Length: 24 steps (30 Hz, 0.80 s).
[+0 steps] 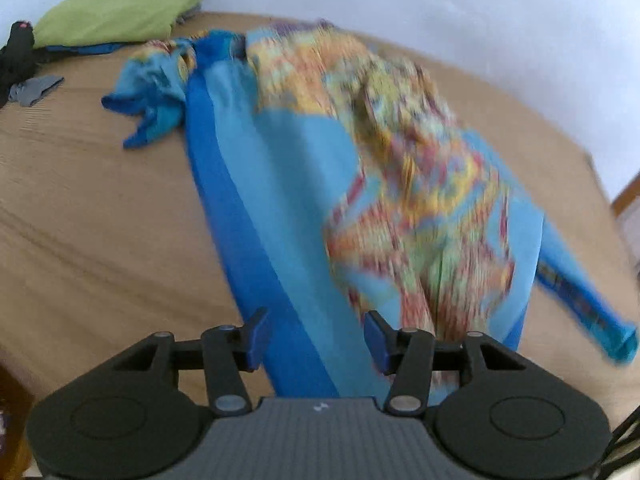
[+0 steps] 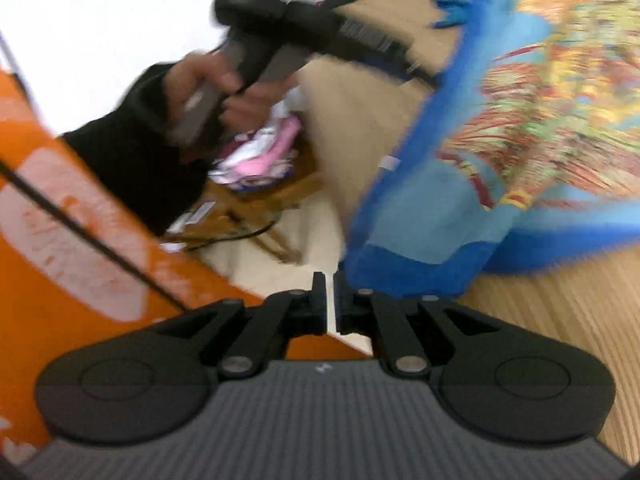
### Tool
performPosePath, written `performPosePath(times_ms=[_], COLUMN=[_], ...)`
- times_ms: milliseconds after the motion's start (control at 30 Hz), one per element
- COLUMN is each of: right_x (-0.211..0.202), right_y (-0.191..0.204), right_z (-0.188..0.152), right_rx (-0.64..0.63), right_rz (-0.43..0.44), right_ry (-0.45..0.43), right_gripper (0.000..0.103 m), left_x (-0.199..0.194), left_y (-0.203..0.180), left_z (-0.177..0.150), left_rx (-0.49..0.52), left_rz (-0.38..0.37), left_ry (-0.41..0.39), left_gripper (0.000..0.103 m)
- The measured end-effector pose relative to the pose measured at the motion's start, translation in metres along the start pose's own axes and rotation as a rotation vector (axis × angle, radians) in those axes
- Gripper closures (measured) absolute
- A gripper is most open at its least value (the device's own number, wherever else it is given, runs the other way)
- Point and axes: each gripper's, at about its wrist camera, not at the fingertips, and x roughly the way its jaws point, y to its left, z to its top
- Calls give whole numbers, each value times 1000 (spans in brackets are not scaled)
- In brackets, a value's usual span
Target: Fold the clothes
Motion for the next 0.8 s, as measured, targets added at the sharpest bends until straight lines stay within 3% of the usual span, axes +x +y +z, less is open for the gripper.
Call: performPosePath(times_ms=[100,167,233,333,467,633,733,800], right_x=[-45,-64,-79,-97,-89,-59,-56,-67], right_y=[-6,-20,-36,-60,-88,-95,-107,-121], right_z=[-18,-32,-47,-69,-85,-78,-78,-80], right_rx=[19,69,133,226,292,223,181,176], right_rz=[-199,-383,-586,-856,-940,-982,-992,-975], right_ry=[-129,-182,-219,-255,-176,-125,-97,-112], right_gripper=[65,33,25,26,26,26,26,25], left_x=[-1,-3,-5,-2,21,38,39,39], left_y=[-11,-18,-35,-65,-103,-129,-131,-130], left_z=[-15,-22,-28,-36,-55,-66,-67,-63], left_rx=[14,35,107,243,345,439,415,362], left_rz=[-18,-59,-117,-206,-217,-115,-89,-62], left_ry=[27,53,65,89,114,103,88,76], left_gripper=[50,50,49,46,44,41,42,55])
